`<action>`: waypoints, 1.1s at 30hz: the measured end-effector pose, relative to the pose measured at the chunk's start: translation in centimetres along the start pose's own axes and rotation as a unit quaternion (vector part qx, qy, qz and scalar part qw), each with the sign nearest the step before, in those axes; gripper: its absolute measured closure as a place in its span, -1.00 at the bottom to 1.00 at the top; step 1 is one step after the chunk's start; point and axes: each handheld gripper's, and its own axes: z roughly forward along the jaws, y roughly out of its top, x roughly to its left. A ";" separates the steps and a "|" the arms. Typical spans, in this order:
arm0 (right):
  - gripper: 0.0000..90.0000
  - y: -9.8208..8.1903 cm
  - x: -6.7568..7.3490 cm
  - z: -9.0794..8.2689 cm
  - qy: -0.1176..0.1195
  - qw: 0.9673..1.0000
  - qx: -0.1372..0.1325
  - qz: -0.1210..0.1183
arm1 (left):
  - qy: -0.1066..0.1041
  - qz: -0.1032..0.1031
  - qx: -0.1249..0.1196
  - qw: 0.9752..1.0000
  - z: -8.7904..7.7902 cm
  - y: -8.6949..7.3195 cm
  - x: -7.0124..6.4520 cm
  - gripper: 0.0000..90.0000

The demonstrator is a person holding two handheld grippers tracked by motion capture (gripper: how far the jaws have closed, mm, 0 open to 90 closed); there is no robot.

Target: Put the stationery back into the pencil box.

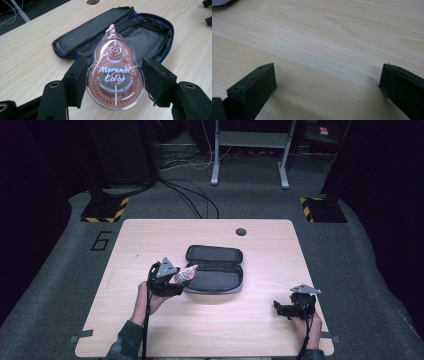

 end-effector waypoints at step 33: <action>-1.00 0.0 0.0 0.0 -0.001 1.000 0.000 0.000 | -0.052 0.014 0.042 0.998 9.2 1.9 -1.4 -0.12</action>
